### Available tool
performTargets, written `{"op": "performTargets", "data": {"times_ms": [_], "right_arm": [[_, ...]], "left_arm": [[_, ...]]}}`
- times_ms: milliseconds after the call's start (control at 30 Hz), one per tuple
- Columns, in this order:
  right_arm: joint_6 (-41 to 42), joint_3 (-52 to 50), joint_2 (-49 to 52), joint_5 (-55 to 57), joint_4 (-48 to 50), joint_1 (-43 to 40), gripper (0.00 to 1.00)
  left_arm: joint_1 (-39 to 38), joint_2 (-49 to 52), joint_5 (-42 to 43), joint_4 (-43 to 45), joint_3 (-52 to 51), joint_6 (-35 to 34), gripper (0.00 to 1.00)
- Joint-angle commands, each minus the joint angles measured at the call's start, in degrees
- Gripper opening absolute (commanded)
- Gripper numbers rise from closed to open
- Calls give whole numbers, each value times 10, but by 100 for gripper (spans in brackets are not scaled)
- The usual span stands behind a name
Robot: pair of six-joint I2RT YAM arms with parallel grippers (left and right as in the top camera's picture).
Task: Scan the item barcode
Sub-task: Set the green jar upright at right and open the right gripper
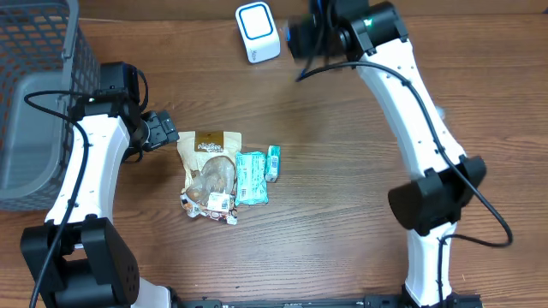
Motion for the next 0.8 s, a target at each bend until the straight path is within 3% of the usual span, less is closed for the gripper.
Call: {"op": "performTargets", "data": {"times_ms": [0, 133, 467, 700, 767], "right_arm": [[6, -13, 17, 3, -83, -13, 10], [7, -72, 22, 6, -148, -31, 17], [56, -214, 22, 31, -84, -108, 18], [56, -241, 22, 36, -63, -125, 36], [56, -245, 22, 40, -49, -125, 49]], "left_arm": [[0, -13, 1, 0, 3, 13, 100], [0, -13, 1, 0, 3, 13, 100], [0, -13, 1, 0, 3, 13, 100], [0, -13, 1, 0, 3, 13, 99], [0, -13, 1, 0, 3, 13, 100]]}}
